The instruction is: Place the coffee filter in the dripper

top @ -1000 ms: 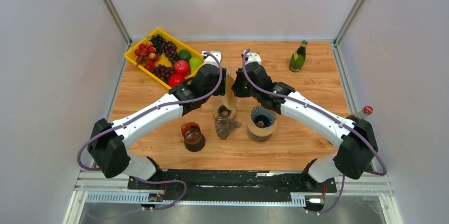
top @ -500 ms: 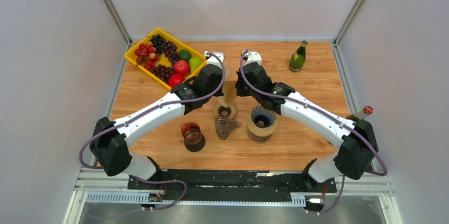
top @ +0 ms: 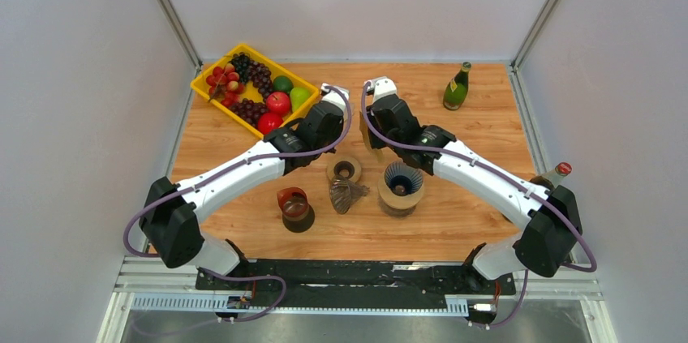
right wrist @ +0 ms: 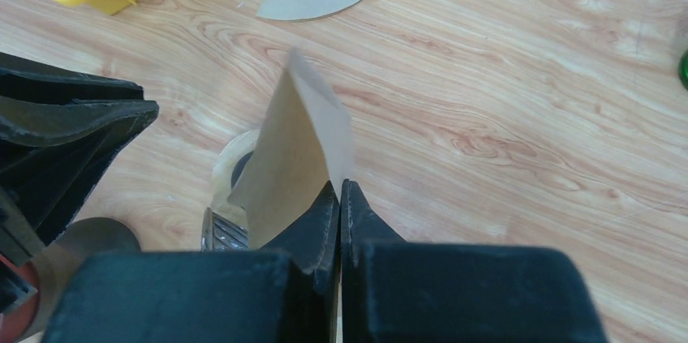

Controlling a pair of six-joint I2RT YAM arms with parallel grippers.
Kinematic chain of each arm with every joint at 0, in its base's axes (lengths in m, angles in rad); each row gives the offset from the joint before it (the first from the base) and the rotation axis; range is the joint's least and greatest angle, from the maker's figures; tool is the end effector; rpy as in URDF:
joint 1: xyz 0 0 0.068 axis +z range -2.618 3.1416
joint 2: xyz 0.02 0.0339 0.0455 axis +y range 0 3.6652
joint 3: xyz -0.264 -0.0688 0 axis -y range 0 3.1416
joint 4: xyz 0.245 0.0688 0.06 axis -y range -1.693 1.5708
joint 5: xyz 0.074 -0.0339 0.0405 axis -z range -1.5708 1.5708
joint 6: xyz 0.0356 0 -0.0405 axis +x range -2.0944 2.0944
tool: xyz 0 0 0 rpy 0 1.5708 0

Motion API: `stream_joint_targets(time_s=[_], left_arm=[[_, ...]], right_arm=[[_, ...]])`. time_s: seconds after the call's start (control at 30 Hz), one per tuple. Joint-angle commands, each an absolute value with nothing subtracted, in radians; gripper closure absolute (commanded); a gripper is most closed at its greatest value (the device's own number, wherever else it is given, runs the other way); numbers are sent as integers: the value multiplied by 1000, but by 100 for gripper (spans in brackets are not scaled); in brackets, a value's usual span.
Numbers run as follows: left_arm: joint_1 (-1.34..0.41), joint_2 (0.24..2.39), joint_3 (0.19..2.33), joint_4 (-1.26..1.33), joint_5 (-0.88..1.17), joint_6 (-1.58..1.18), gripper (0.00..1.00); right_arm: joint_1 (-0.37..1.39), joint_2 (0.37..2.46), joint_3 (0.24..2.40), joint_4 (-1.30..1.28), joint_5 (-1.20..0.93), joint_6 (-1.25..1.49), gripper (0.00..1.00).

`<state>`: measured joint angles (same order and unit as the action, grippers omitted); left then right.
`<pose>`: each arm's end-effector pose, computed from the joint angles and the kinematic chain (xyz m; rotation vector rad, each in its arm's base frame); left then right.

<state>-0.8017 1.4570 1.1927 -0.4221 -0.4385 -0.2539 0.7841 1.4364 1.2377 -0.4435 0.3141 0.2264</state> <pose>0.2365 -0.2226 0.3024 0.3668 2.1526 -0.0998 0.2365 0.2203 0.3210 -0.4336 2.1424 0.2263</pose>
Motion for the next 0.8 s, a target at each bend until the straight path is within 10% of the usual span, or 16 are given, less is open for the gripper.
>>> stream_joint_targets(time_s=[0.0, 0.27, 0.77], left_arm=[[-800, 1466, 1234, -451, -456, -222, 72], [-800, 1408, 1232, -414, -283, -302, 5], [-801, 1268, 1151, -233, -51, -434, 0]], right_arm=[[781, 1408, 1288, -459, 320, 175, 100], [781, 1417, 1304, -463, 282, 294, 100], [781, 1415, 1313, -486, 299, 441, 100]])
